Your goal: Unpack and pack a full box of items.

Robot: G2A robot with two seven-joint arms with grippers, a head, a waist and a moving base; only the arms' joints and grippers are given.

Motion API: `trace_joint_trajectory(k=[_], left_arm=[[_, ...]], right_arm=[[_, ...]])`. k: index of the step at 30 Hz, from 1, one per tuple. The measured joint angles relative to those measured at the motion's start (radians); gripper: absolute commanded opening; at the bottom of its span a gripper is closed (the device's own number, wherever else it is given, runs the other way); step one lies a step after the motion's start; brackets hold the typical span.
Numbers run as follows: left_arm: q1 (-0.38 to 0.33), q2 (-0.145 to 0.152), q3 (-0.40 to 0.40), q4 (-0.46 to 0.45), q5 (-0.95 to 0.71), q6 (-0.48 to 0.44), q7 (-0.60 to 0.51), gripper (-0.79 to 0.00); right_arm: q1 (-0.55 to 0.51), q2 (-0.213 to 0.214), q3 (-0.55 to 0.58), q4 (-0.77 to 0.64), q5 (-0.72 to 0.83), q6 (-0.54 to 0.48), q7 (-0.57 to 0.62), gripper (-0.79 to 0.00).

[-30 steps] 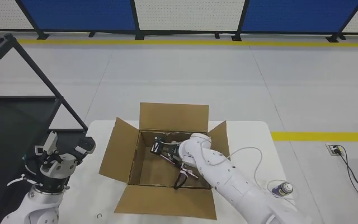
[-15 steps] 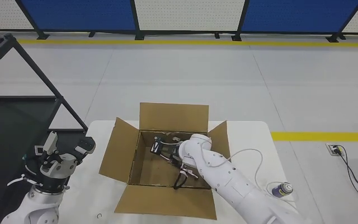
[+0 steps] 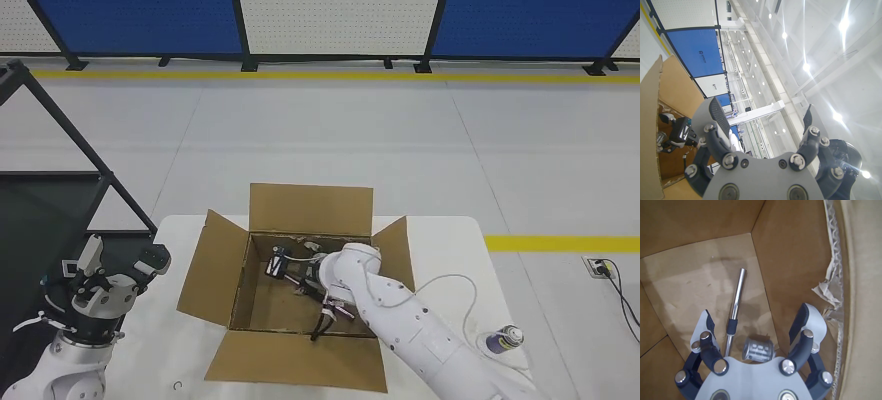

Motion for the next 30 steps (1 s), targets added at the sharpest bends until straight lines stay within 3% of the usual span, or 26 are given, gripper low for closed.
trace_joint_trajectory(k=[7, 12, 17, 22, 30], left_arm=[[0.000, 0.000, 0.000, 0.000, 0.000, 0.000, 0.000, 0.000], [0.000, 0.000, 0.000, 0.000, 0.000, 0.000, 0.000, 0.000], [0.000, 0.000, 0.000, 0.000, 0.000, 0.000, 0.000, 0.000], [0.000, 0.000, 0.000, 0.000, 0.000, 0.000, 0.000, 0.000], [0.000, 0.000, 0.000, 0.000, 0.000, 0.000, 0.000, 0.000]], right_arm=[[-0.152, 0.087, 0.135, -0.291, -0.109, -0.049, -0.013, 0.000], [-0.366, 0.164, 0.298, -0.636, -0.200, -0.120, -0.024, 0.000], [-0.577, 0.210, 0.448, -0.908, -0.256, -0.121, -0.143, 0.000], [-0.660, 0.225, 0.511, -0.965, -0.256, -0.107, -0.260, 0.000], [-0.660, 0.225, 0.512, -0.963, -0.255, -0.107, -0.262, 0.000]])
